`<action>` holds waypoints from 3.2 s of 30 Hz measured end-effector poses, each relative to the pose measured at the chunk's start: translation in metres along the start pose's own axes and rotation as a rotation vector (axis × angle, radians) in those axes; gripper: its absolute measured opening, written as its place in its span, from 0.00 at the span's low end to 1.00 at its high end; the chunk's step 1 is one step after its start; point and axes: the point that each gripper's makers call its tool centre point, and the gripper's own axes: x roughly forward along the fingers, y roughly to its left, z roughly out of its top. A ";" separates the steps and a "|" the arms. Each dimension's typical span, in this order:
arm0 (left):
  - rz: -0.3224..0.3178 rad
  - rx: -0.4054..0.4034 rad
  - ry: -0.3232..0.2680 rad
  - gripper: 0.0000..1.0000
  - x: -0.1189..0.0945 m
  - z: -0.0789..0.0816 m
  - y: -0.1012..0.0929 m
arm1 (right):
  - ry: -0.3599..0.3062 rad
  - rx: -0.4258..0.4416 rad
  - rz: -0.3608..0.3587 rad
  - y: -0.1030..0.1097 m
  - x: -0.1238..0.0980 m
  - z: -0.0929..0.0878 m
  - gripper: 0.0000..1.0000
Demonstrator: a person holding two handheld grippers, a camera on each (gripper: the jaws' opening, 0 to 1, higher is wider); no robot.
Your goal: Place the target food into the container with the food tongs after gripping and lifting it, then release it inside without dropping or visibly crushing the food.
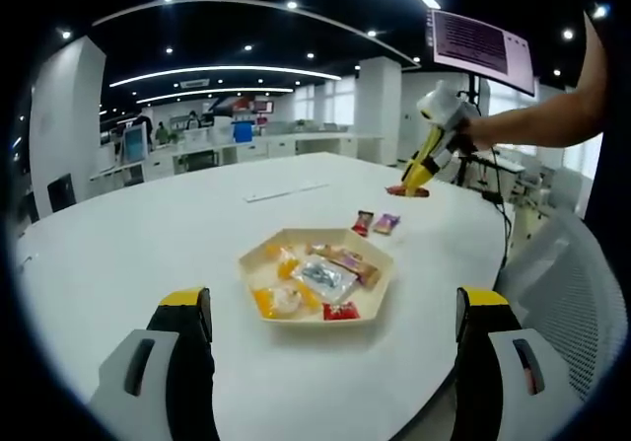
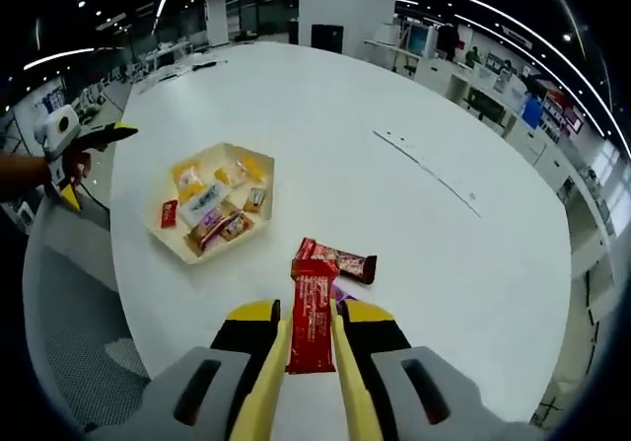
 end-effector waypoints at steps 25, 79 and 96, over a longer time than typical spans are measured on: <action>0.006 0.002 -0.007 1.00 -0.001 0.001 0.001 | -0.026 -0.226 0.165 0.066 0.029 0.087 0.23; 0.024 0.007 -0.016 1.00 -0.003 0.003 0.004 | -0.127 -0.439 0.289 0.126 0.039 0.151 0.29; 0.005 0.010 -0.006 1.00 -0.001 0.001 0.000 | -0.133 -0.396 0.276 0.097 0.023 0.126 0.30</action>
